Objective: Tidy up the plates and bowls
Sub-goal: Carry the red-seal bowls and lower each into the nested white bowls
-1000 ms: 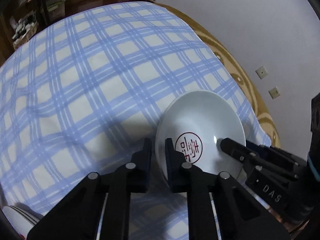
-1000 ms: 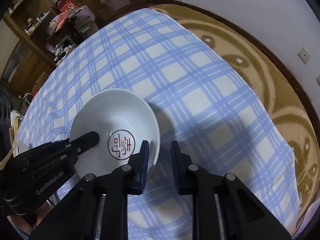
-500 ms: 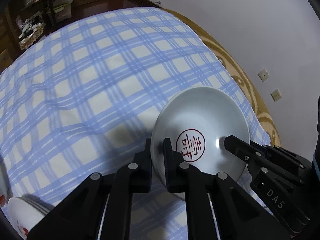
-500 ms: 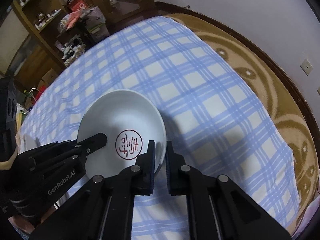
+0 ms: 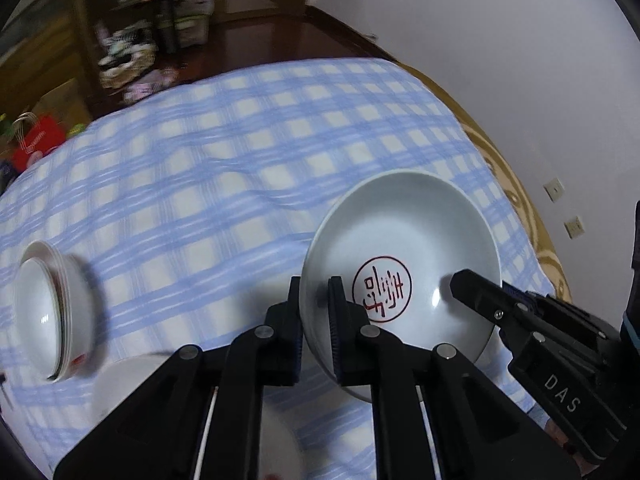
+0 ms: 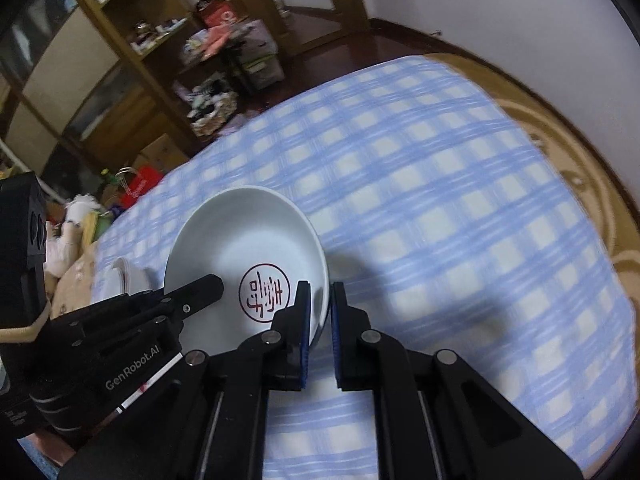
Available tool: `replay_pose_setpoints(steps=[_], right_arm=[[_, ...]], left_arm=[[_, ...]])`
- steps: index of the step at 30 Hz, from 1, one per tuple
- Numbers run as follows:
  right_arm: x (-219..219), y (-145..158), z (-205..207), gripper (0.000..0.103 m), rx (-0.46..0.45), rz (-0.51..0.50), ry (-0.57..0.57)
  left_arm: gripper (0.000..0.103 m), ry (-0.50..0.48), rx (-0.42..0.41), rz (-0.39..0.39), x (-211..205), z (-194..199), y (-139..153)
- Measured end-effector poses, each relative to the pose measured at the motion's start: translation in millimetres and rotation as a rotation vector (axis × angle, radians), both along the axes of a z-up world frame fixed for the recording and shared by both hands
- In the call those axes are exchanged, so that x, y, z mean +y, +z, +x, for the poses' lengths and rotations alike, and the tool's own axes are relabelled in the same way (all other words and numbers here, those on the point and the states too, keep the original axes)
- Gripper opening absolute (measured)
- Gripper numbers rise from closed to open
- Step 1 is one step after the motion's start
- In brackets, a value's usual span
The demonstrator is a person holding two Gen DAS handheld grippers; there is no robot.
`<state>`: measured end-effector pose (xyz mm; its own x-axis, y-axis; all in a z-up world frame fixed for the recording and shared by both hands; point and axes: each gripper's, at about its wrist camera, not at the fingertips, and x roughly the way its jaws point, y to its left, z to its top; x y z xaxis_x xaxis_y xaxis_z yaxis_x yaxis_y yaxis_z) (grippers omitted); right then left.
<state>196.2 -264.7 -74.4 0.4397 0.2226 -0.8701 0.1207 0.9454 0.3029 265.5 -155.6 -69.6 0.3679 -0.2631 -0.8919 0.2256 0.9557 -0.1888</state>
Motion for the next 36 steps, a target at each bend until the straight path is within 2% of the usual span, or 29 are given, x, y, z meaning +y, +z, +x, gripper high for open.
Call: replay_pose_setpoints(steps=[5, 10, 17, 22, 28, 33, 36], right_arm=[[45.4, 7.2, -1.7, 0.010, -0.009, -0.010, 0.062], [84.9, 11.6, 0.2, 0.010, -0.011, 0.003, 0.103], [141.3, 24.1, 10.0, 0.010, -0.059, 0.013, 0.172], [182.9, 20.7, 16.1, 0.010, -0.060, 0.049, 0.239], [219.5, 16.3, 21.2, 0.010, -0.062, 0.058, 0.283], [247.1, 10.0, 24.8, 0.010, -0.058, 0.015, 0.314], [256.8, 1.2, 29.0, 0.010, -0.042, 0.018, 0.320]], left_arm=[[0.010, 0.051, 0.002, -0.010, 46.2, -8.6, 7.5], [0.010, 0.112, -0.004, 0.016, 85.9, -16.4, 16.5], [0.012, 0.199, -0.017, -0.007, 149.4, -27.4, 24.2], [0.011, 0.304, -0.065, 0.025, 190.2, -43.9, 28.5], [0.011, 0.345, -0.057, 0.011, 228.2, -49.3, 22.3], [0.011, 0.381, -0.036, -0.019, 253.1, -46.2, 10.1], [0.011, 0.387, -0.028, -0.011, 261.8, -41.8, 1.4]])
